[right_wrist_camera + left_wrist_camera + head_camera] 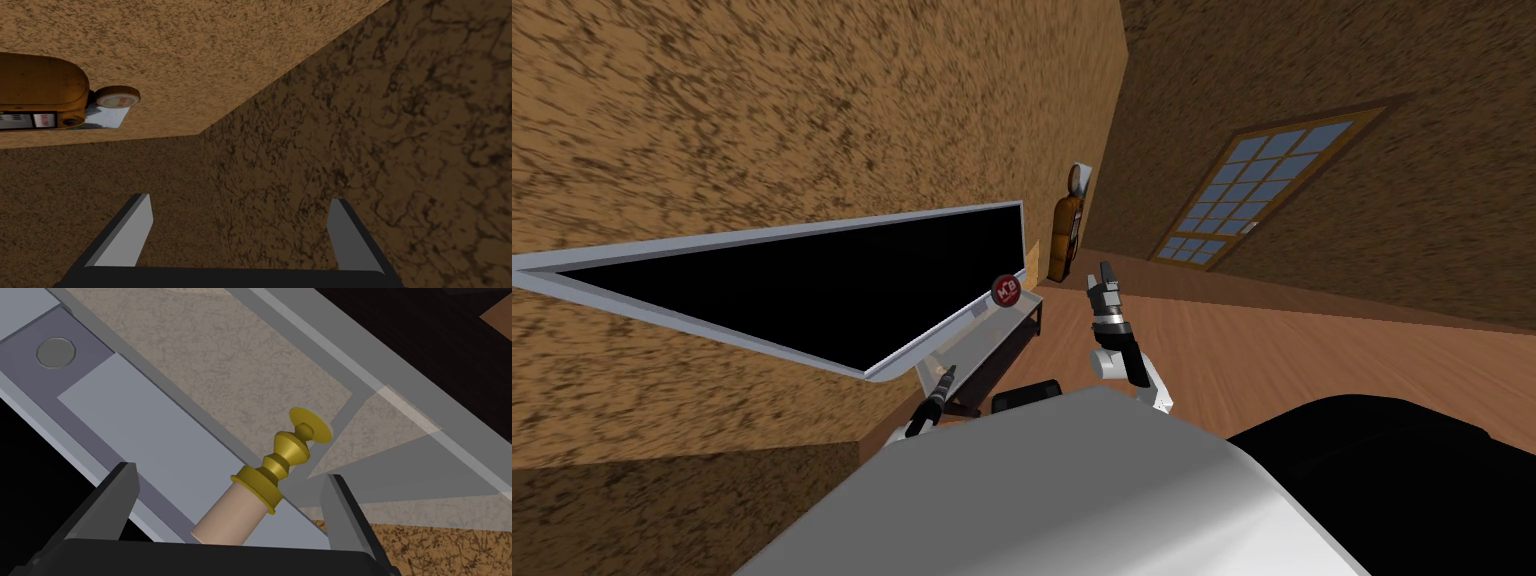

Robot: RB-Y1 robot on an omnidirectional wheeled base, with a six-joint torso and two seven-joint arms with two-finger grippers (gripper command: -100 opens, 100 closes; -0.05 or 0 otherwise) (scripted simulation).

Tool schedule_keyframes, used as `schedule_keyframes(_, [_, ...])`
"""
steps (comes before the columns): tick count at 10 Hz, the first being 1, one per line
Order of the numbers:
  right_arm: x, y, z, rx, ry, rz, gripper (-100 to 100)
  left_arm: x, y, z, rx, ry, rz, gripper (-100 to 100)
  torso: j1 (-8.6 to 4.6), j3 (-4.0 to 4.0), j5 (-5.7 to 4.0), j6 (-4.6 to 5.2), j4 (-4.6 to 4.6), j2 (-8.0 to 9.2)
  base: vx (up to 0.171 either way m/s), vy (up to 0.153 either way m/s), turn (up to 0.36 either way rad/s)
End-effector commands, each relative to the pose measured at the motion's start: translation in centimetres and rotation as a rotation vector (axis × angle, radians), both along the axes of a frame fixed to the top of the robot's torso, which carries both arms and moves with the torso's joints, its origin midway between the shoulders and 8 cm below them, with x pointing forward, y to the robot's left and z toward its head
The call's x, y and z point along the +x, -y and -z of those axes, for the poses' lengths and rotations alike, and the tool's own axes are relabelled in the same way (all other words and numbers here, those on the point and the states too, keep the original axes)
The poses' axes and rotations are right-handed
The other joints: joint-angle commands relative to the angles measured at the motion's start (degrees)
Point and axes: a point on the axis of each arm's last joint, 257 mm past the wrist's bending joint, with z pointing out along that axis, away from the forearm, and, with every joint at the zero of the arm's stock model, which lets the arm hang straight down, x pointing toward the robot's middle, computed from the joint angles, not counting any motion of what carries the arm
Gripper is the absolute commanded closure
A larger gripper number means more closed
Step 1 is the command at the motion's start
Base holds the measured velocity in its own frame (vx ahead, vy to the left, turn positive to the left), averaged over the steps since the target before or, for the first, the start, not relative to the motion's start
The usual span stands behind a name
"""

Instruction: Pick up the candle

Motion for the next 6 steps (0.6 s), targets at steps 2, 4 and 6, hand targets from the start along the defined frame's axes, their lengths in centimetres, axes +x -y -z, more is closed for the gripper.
schedule_keyframes(2, [0.0,0.0,0.0,0.000,0.000,0.000,0,1.0,0.2,-2.0,-0.027,0.052,-0.012,-100,0.05,-0.02,0.01,0.00,-0.01,-0.03,-0.110,-0.029,-0.018])
schedule_keyframes(4, [0.0,0.0,0.0,0.000,0.000,0.000,0,2.6,0.1,-5.0,-0.070,0.134,-0.026,-100,-0.06,-0.01,-0.01,0.00,-0.01,-0.02,-0.161,-0.067,-0.035])
schedule_keyframes(6, [0.0,0.0,0.0,0.000,0.000,0.000,0,3.7,0.1,-7.6,-0.109,0.199,-0.034,-100,-0.07,0.21,-0.02,0.00,0.07,0.38,-0.236,-0.064,-0.062])
